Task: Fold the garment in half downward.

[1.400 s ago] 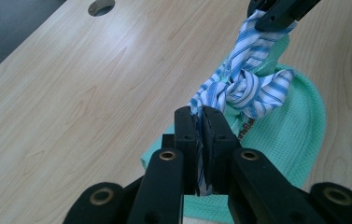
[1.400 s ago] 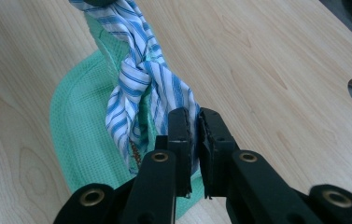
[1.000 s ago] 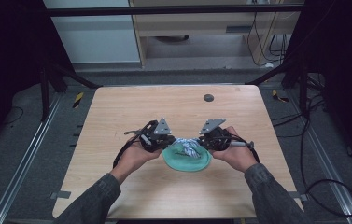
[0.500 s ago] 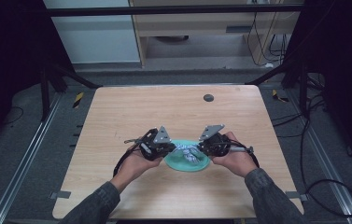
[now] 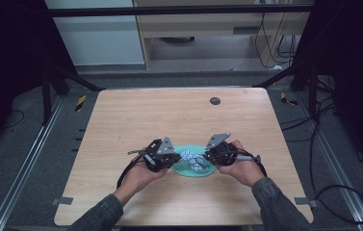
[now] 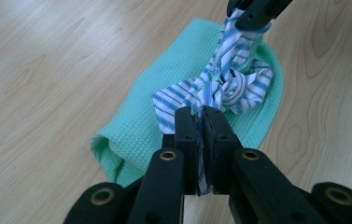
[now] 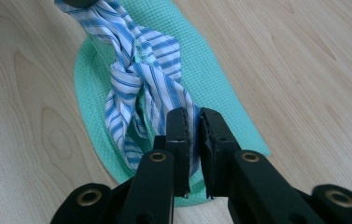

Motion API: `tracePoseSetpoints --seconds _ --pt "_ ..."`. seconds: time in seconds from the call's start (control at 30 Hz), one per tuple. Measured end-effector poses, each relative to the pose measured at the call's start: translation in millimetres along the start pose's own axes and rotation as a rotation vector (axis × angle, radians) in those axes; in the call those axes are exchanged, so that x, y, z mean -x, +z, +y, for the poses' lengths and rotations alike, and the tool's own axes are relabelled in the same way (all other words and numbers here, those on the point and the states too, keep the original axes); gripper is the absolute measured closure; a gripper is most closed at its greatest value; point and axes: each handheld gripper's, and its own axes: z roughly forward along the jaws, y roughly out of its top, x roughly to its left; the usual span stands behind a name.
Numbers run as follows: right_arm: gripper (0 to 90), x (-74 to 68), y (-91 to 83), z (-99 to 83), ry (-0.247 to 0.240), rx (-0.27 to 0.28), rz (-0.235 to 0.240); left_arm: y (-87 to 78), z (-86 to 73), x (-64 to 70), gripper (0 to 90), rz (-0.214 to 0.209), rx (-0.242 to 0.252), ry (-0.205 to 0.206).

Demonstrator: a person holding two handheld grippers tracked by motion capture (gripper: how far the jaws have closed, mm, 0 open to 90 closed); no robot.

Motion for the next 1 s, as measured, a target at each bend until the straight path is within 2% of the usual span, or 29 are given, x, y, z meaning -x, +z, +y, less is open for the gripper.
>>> tracePoseSetpoints --seconds 0.4,1.0 --pt "82.0 -10.6 0.8 -12.5 0.009 0.006 0.012 3.0 -10.5 7.9 85.1 -0.016 0.016 -0.020" --pt "80.6 -24.3 -3.0 -20.4 -0.014 0.006 0.026 3.9 -20.8 14.7 85.0 -0.030 0.016 -0.019"
